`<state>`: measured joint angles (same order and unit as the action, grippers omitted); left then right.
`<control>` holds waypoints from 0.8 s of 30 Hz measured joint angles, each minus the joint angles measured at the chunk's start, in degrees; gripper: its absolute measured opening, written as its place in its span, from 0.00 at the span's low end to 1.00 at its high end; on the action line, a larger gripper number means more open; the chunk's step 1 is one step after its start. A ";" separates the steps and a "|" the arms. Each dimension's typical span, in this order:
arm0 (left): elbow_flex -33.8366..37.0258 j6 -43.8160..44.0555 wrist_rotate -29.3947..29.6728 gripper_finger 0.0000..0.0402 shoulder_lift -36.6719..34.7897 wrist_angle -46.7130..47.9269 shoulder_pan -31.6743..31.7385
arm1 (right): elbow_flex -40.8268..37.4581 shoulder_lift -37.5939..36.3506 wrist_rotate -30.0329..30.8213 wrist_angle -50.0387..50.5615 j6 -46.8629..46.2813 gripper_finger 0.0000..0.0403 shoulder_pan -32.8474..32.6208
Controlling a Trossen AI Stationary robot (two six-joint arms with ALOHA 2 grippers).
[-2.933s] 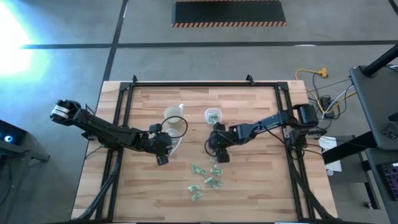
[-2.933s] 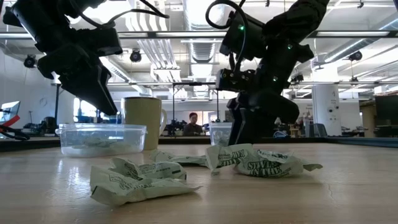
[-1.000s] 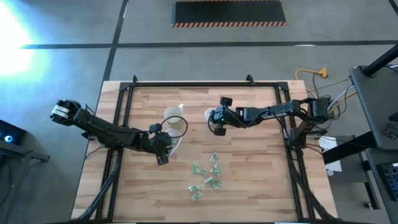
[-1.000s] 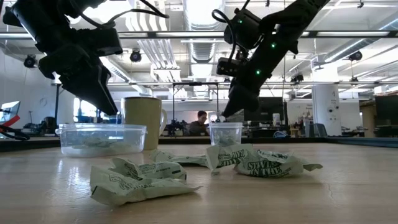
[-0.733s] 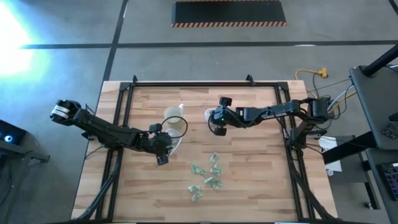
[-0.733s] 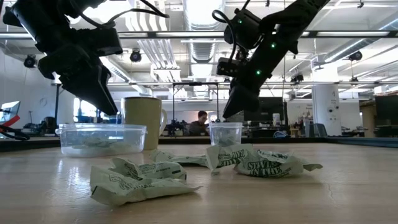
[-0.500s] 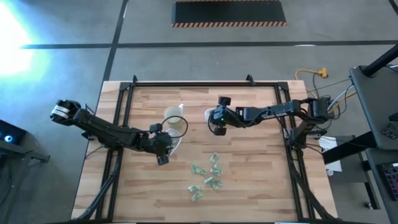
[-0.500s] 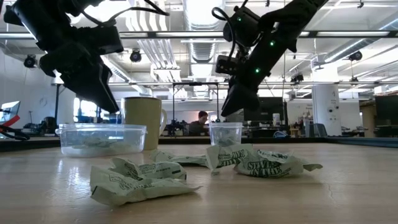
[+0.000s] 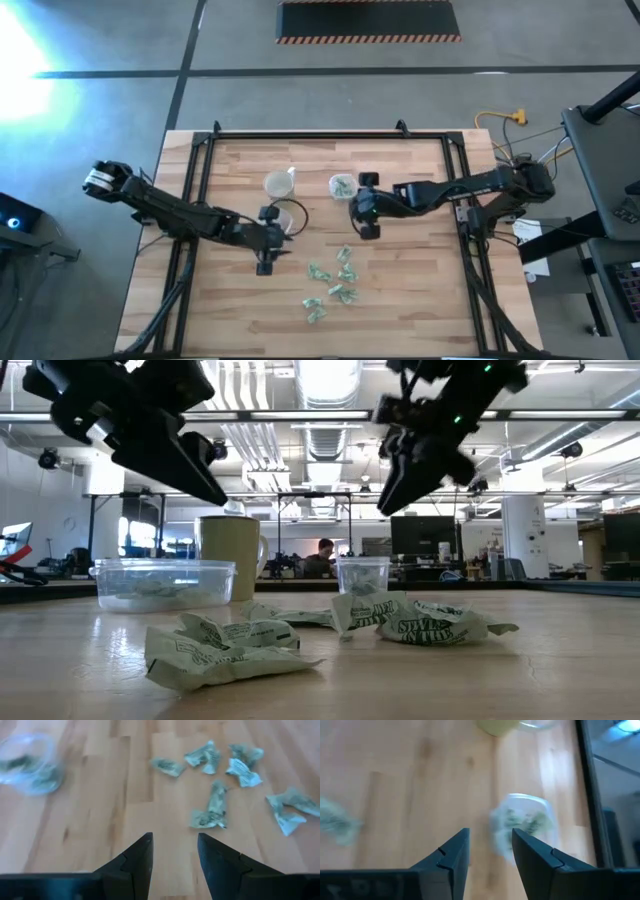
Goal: Pick and place items into bin
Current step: Put the stevia packet into the bottom transparent bin
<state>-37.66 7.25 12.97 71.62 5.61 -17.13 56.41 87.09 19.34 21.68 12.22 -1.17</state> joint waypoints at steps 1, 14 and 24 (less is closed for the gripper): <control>0.05 -0.87 -0.51 0.35 0.74 -1.17 -0.18 | -0.30 -0.79 -0.31 0.55 -0.46 0.33 -0.85; -3.71 -11.01 -10.85 0.35 17.90 -13.21 -0.94 | -4.87 -10.86 -0.33 1.95 -4.83 0.28 -6.64; -9.85 -15.12 -12.64 0.35 28.02 -13.35 -0.92 | -7.79 -13.64 -0.32 1.87 -6.23 0.25 -6.95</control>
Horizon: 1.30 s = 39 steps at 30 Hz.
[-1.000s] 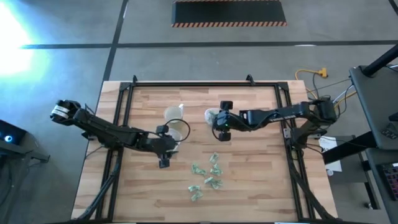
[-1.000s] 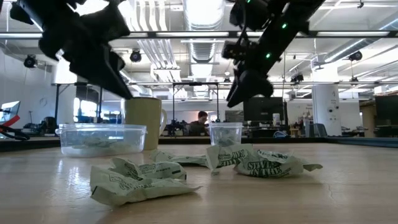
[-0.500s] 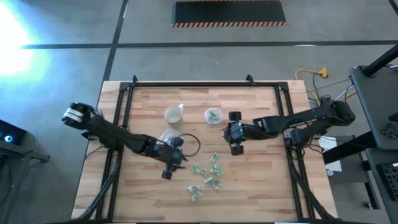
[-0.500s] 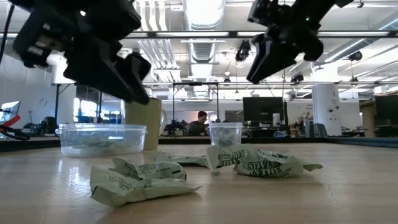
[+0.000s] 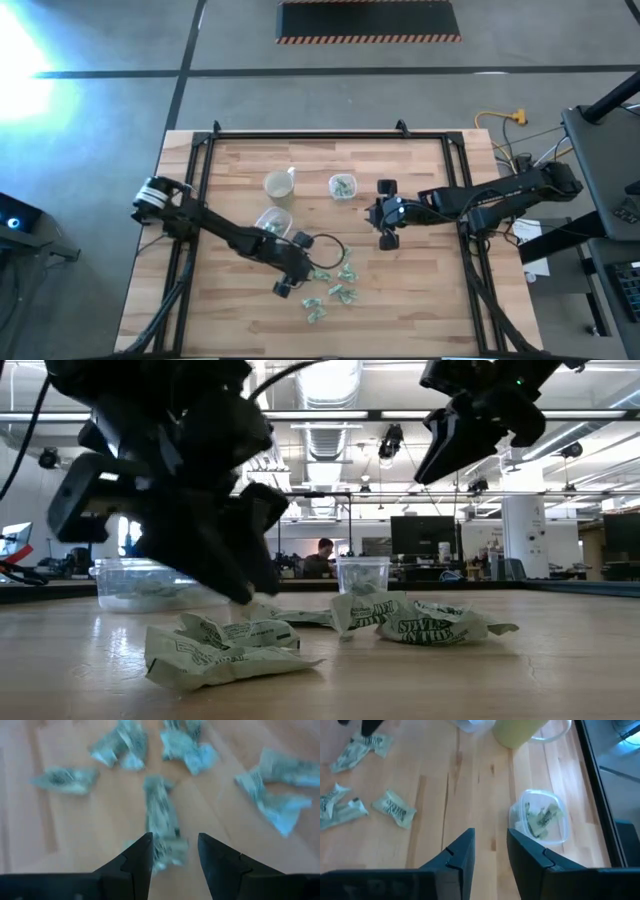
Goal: Pick and place items into bin
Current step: Put the stevia packet into the bottom transparent bin
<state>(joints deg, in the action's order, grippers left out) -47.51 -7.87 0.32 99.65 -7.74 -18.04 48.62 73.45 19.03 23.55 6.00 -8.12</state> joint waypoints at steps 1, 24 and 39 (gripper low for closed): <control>-0.37 -0.06 -0.39 0.35 0.79 0.67 0.00 | 0.00 0.00 0.02 -0.13 -0.05 0.25 0.00; -1.85 -0.06 -0.81 0.25 3.38 1.77 0.37 | -0.11 0.07 0.02 -0.18 -0.70 0.22 -0.02; -2.38 -0.10 3.58 0.01 0.01 2.53 0.57 | -0.11 0.13 0.02 -0.29 -0.94 0.20 -0.02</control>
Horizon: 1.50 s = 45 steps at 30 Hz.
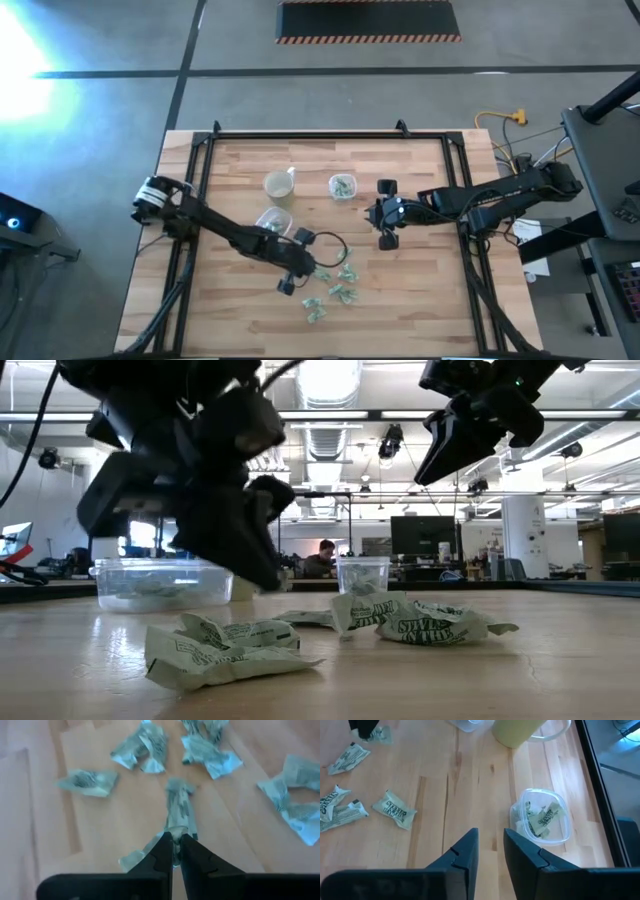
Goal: Pick and place items into bin
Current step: Put the stevia packet into the bottom transparent bin
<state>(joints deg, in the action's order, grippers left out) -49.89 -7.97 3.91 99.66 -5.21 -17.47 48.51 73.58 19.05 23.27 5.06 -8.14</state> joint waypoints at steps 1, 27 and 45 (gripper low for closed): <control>0.00 0.00 0.36 0.01 -0.56 0.05 -0.02 | 0.00 0.00 0.00 -0.04 0.00 0.20 0.02; 0.85 25.09 22.23 0.01 -17.40 37.28 -2.06 | 0.00 0.00 0.02 -0.14 -0.17 0.18 0.02; 3.77 28.69 23.61 0.03 -17.35 38.79 -2.08 | -0.65 0.00 0.02 -1.62 0.01 0.18 0.02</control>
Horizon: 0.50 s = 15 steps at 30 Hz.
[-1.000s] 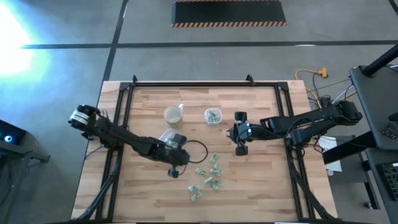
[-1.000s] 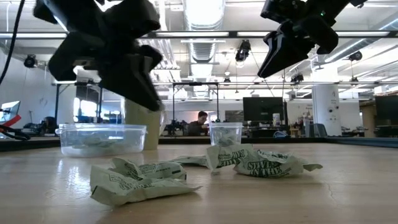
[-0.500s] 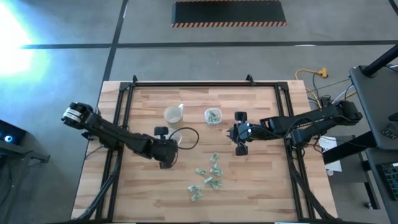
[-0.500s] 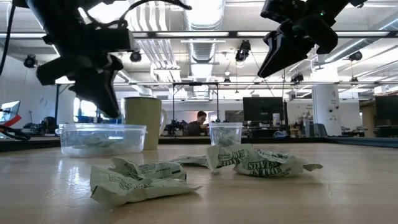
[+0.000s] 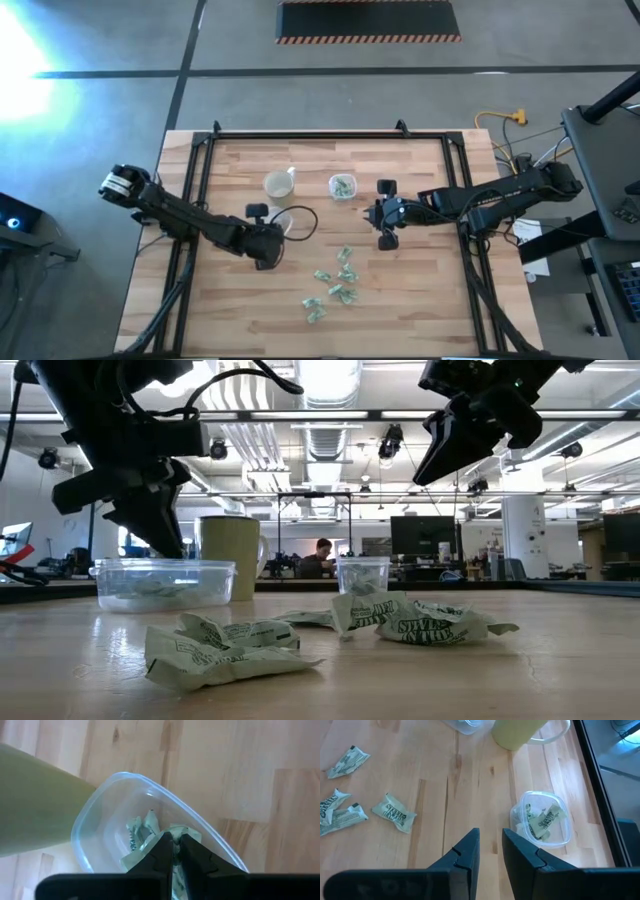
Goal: Pick and place items into bin
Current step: Put the stevia packet into the bottom transparent bin, then put the stevia packet into the top transparent bin
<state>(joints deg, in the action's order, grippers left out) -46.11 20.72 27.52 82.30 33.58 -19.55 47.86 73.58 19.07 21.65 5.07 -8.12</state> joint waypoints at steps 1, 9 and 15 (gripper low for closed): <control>0.03 0.00 0.65 0.04 -0.10 0.02 0.00 | -0.03 0.00 0.00 -0.02 0.00 0.18 0.00; 0.18 0.03 3.55 0.19 -0.63 0.50 0.02 | -0.31 0.00 0.00 -0.21 -0.05 0.18 0.00; -0.08 0.01 2.77 0.25 -0.76 0.51 0.02 | -1.35 0.00 -3.16 -3.40 -0.11 0.18 0.02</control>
<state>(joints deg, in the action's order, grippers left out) -46.19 20.73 30.28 81.55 34.09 -19.53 46.52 73.58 15.91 18.25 4.96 -8.10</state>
